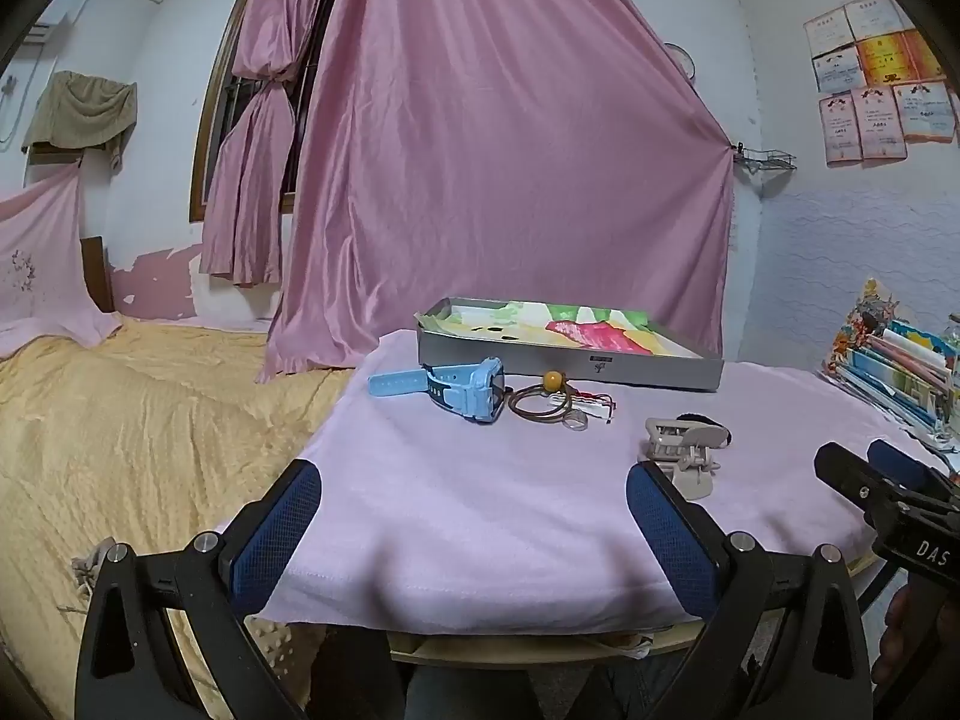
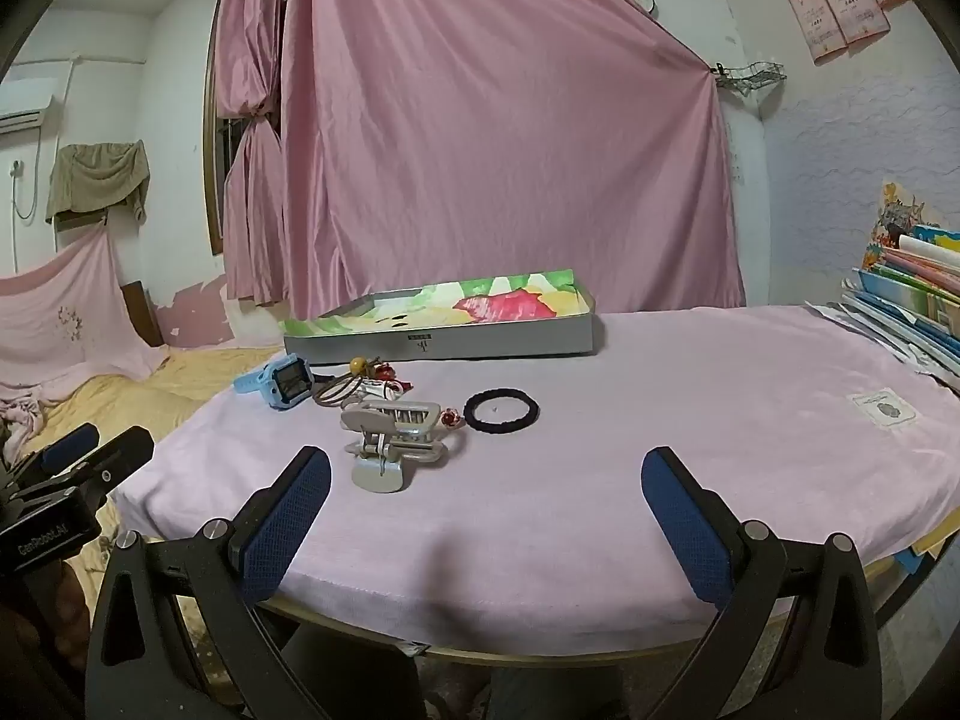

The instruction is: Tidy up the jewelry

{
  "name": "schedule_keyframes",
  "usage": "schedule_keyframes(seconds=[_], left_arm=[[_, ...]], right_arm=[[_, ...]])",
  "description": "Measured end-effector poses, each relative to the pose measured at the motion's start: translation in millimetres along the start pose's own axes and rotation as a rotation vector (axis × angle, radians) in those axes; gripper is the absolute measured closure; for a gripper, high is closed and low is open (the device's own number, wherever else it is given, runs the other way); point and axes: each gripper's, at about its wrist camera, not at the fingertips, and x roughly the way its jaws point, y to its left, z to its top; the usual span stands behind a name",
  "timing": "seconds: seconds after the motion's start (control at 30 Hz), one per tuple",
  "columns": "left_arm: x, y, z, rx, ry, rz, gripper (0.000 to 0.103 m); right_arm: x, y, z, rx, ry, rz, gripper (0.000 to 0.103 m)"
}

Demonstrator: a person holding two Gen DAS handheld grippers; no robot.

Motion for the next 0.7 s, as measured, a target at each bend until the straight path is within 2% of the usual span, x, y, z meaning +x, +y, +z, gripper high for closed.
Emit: schedule_keyframes(seconds=[0.7], left_arm=[[-0.3, -2.5, 2.7, 0.004, 0.000, -0.003, 0.001]], right_arm=[[5.7, 5.3, -0.4, 0.004, 0.008, 0.002, 0.001]])
